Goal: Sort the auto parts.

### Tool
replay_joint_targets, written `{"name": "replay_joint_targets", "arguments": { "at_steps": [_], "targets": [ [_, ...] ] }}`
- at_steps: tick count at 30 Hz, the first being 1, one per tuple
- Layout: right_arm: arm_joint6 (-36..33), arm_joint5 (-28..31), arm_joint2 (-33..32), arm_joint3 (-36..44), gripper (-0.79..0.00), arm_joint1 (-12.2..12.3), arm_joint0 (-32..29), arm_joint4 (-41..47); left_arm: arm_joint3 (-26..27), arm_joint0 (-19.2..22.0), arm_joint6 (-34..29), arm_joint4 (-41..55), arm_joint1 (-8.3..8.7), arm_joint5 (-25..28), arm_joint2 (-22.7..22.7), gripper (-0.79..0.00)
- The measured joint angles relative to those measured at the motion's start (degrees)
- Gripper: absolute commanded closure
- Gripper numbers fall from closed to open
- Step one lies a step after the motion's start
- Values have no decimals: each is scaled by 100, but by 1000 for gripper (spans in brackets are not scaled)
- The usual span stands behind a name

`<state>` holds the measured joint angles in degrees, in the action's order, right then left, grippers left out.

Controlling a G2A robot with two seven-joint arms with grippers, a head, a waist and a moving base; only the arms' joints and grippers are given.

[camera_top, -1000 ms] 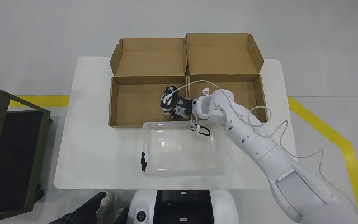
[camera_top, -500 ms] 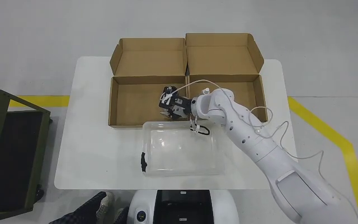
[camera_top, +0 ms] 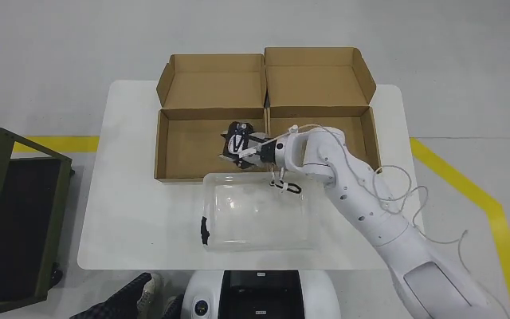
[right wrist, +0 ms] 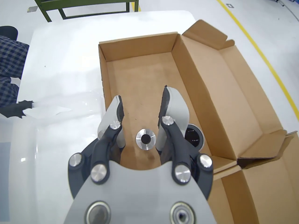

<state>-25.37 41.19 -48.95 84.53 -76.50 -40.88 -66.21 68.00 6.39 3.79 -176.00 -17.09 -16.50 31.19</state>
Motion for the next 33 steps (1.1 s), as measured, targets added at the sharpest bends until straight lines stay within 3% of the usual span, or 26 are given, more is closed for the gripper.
{"name": "replay_joint_targets", "arguments": {
  "at_steps": [8,10,11,13,14,22,33],
  "targets": [
    [62,-10,-917,1424,-323,304,-1007,-360,0,0,0,0,0,0,0,-785],
    [158,-15,-1194,1706,-379,376,-1294,-464,0,0,0,0,0,0,0,-785],
    [192,-16,-1312,1814,-585,406,-1416,-520,0,0,0,0,0,0,0,-785],
    [262,-43,-1585,2044,-757,473,-1707,-644,0,0,0,0,0,0,0,-785],
    [322,-67,-1707,2134,-785,498,-1835,-678,0,0,0,0,0,0,0,-785],
    [1103,-180,-2684,2710,-785,683,-2881,-1041,0,0,0,0,0,0,0,-785],
    [2417,-546,-3724,2643,-785,828,-4169,-1336,0,0,0,0,0,0,0,-785]
  ]
}}
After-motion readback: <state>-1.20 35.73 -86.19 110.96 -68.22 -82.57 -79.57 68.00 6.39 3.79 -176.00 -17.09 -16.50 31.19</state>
